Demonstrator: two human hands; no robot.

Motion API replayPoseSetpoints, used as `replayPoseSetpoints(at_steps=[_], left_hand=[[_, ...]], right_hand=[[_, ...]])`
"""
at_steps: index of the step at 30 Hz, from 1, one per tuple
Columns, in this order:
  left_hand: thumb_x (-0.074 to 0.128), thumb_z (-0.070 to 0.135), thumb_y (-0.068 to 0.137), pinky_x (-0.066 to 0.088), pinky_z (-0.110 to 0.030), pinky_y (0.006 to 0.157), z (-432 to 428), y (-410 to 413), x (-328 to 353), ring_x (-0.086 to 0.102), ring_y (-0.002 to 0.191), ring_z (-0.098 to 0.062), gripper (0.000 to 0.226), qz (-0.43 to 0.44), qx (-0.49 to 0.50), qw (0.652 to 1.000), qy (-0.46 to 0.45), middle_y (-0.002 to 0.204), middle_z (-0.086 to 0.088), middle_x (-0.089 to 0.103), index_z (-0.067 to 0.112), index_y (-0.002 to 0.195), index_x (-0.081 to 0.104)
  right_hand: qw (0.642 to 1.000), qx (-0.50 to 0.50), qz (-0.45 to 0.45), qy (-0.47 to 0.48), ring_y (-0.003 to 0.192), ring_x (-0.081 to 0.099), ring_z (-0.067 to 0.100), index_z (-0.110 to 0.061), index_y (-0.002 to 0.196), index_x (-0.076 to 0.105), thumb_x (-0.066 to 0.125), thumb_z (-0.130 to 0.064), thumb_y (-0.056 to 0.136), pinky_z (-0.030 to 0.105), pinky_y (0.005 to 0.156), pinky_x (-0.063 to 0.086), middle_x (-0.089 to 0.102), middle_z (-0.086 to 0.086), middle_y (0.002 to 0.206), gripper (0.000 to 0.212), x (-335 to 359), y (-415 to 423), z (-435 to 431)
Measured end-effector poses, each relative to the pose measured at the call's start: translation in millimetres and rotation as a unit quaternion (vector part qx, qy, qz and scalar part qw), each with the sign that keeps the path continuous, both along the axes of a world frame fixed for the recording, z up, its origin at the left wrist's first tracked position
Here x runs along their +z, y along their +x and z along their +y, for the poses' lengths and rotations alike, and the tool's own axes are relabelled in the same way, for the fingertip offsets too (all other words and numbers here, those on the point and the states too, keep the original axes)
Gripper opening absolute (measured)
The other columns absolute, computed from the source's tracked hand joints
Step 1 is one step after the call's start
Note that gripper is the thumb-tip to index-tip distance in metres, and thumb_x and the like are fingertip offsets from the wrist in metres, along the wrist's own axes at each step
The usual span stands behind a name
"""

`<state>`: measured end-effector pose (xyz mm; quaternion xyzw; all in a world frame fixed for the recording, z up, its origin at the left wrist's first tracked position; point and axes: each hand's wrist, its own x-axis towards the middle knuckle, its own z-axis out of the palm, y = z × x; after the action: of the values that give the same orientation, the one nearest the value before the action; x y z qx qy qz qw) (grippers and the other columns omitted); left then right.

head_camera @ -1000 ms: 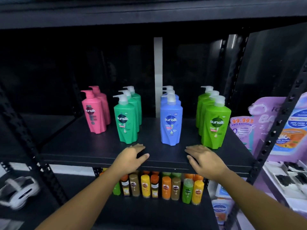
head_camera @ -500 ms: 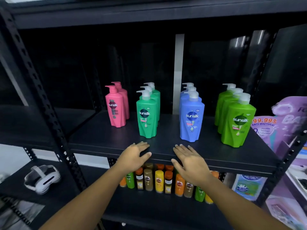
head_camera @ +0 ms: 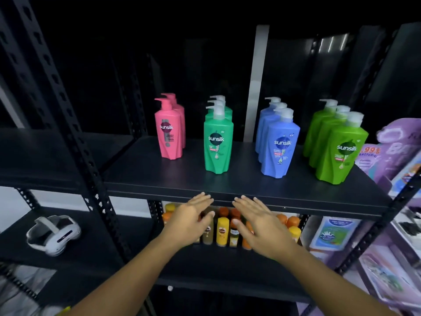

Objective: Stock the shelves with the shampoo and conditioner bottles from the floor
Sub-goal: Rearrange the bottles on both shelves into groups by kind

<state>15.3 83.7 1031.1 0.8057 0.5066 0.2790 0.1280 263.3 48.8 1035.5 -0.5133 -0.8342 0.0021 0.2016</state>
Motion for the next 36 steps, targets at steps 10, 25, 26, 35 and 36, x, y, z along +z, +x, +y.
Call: replayPoseSetpoints(at_steps=[10,25,26,35,36], left_hand=[[0.053,0.047,0.102,0.014,-0.019,0.12,-38.9,-9.1,-69.8,0.016,0.153,-0.006,0.063,0.073,-0.079,0.983,-0.147,0.165,0.007,0.027,0.025,0.158,0.033],[0.05,0.056,0.1,0.024,-0.037,0.124,-83.8,-19.3,-172.1,0.019,0.155,-0.018,0.075,0.189,-0.061,0.926,-0.322,0.168,-0.003,0.023,0.02,0.161,0.026],[0.05,0.056,0.1,0.024,-0.037,0.124,-84.4,-17.7,-174.6,0.02,0.155,-0.019,0.075,0.19,-0.057,0.925,-0.323,0.168,-0.003,0.023,0.02,0.161,0.026],[0.048,0.057,0.1,0.024,-0.045,0.123,-51.9,34.6,-228.7,0.019,0.155,-0.019,0.075,0.172,-0.04,0.94,-0.292,0.168,-0.004,0.022,0.019,0.161,0.026],[0.048,0.057,0.1,0.023,-0.046,0.123,-46.1,42.4,-243.6,0.018,0.155,-0.02,0.075,0.168,-0.033,0.943,-0.286,0.168,-0.005,0.022,0.019,0.161,0.026]], right_hand=[[0.982,-0.035,-0.009,-0.183,0.148,0.031,0.015,-0.023,0.156,0.035,0.029,-0.06,0.105,0.032,0.121,0.023,0.04,-0.003,0.159,0.064,-56.9,-28.2,-58.8],[0.919,-0.094,-0.062,-0.377,0.154,0.02,0.021,-0.018,0.16,0.026,0.027,-0.056,0.106,0.04,0.124,0.017,0.028,0.002,0.165,0.066,-147.5,-19.4,-108.6],[0.918,-0.094,-0.063,-0.38,0.154,0.019,0.021,-0.018,0.16,0.025,0.027,-0.055,0.106,0.04,0.124,0.016,0.028,0.002,0.165,0.066,-149.1,-16.0,-109.5],[0.931,-0.08,-0.09,-0.345,0.154,0.019,0.019,-0.022,0.161,0.023,0.027,-0.054,0.106,0.04,0.123,0.018,0.027,-0.001,0.166,0.063,-200.8,24.1,-69.0],[0.932,-0.079,-0.09,-0.343,0.154,0.019,0.019,-0.022,0.161,0.023,0.027,-0.054,0.106,0.04,0.123,0.018,0.027,-0.001,0.166,0.064,-218.2,30.0,-64.3]])
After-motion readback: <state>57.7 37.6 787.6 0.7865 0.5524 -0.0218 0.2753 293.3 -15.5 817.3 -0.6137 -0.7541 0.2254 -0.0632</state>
